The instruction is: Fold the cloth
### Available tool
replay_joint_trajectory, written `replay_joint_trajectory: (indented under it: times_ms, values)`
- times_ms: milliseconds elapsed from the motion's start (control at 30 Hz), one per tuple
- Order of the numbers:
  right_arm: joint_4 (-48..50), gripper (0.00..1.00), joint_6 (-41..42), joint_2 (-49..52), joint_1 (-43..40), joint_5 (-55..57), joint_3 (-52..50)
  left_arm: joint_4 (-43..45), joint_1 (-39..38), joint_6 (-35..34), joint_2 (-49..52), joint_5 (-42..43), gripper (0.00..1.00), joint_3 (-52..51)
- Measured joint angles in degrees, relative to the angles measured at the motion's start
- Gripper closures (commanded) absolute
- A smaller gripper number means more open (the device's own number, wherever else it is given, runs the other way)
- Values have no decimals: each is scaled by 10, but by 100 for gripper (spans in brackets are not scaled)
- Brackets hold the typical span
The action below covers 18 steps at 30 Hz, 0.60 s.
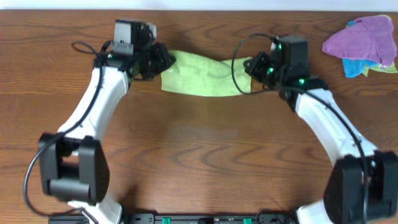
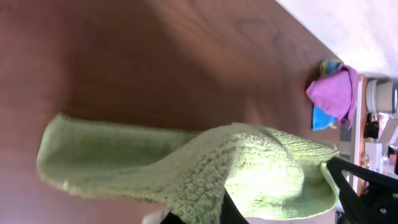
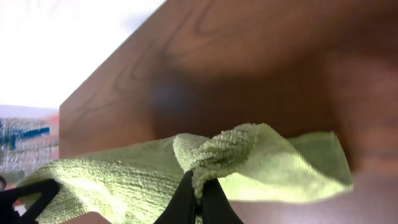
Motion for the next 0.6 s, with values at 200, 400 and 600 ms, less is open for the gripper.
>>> replay_joint_trajectory:
  times_ms: [200, 400, 600]
  values:
    - [2, 99, -15, 63, -23, 3, 87, 9, 0, 0, 77, -4, 94, 103]
    - [1, 99, -29, 98, -39, 4, 152, 11, 0, 0, 109, -7, 94, 182]
    - [-5, 99, -45, 100, -40, 5, 165, -2, 0, 0, 109, -9, 94, 190]
